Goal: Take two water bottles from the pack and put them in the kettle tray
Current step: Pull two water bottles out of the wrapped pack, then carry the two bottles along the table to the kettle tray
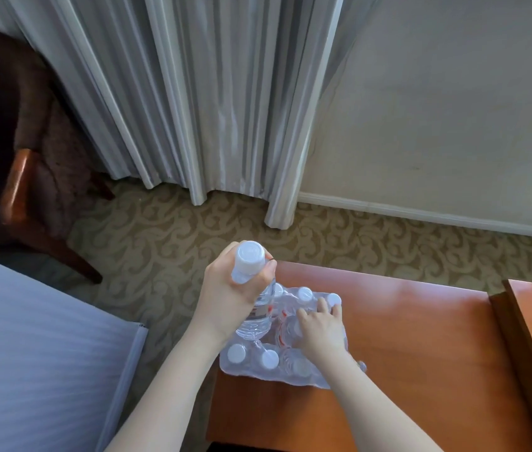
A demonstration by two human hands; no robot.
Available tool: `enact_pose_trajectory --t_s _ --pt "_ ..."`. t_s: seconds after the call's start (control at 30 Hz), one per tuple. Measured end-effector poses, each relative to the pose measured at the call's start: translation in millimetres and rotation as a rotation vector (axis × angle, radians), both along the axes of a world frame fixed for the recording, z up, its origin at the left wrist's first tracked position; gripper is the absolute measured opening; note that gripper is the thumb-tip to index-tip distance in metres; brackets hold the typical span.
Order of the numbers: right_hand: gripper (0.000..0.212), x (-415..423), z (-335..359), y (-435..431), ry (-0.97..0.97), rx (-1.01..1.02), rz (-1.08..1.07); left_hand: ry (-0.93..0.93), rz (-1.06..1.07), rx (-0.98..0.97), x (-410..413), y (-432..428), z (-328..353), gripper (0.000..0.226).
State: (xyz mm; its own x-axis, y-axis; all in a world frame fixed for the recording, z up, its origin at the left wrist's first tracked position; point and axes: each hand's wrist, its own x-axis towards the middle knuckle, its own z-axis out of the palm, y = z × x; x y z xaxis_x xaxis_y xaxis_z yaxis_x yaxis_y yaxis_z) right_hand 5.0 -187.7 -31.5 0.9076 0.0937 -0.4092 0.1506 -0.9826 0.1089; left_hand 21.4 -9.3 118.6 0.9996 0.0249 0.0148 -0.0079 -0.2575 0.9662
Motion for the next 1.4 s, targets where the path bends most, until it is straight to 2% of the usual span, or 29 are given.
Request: enact_pose_trajectory --t_s 0.13,0.27,0.33,0.5,0.6,0.67,0.73,0.77,0.87,1.0,1.1,1.27,1.4 --pt "0.018 -1.9 -5.3 -1.1 -0.065 0.091 -0.106 0.018 0.027 0.002 1.0 3.4 1.8 0.011" --pt "0.019 -6.0 -6.7 -2.0 -0.139 0.209 -0.17 0.014 0.037 -0.016 3.3 4.2 4.6 0.014" --pt "0.026 -9.1 -2.0 -4.8 -0.153 0.301 -0.215 0.019 0.041 -0.032 4.5 4.4 6.0 0.014" --pt "0.036 -23.0 25.5 -15.6 -0.31 0.698 -0.435 0.017 0.052 -0.036 7.7 7.1 11.0 0.014" --pt "0.025 -24.6 57.6 -20.7 -0.384 0.941 -0.547 -0.004 0.056 -0.038 8.7 9.6 16.3 0.013" --pt "0.019 -22.6 85.6 -21.6 -0.405 1.189 -0.608 -0.017 0.056 -0.04 9.8 11.4 21.4 0.014" --pt "0.02 -19.2 115.0 -19.8 -0.391 1.384 -0.604 -0.03 0.053 -0.04 11.0 12.9 27.8 0.014" --pt "0.017 -16.6 129.6 -17.8 -0.38 1.419 -0.578 -0.036 0.051 -0.043 11.3 13.4 31.7 0.014" --pt "0.01 -7.7 168.4 -10.4 -0.438 1.381 -0.455 -0.058 0.032 -0.04 11.2 14.2 44.1 0.013" --pt "0.042 2.3 211.7 -3.5 -0.575 1.223 -0.285 -0.085 -0.011 -0.034 12.3 13.8 59.3 0.014" --pt "0.044 2.9 233.2 -6.7 -0.64 1.153 -0.225 -0.109 -0.058 -0.039 13.5 11.0 68.5 0.014" --pt "0.027 -15.6 249.0 -22.2 -0.729 1.129 -0.278 -0.138 -0.168 -0.04 18.9 -3.1 76.9 0.012" --pt "0.037 -40.2 263.2 -45.7 -0.808 1.118 -0.374 -0.154 -0.293 -0.075 21.4 -33.9 88.5 0.015"
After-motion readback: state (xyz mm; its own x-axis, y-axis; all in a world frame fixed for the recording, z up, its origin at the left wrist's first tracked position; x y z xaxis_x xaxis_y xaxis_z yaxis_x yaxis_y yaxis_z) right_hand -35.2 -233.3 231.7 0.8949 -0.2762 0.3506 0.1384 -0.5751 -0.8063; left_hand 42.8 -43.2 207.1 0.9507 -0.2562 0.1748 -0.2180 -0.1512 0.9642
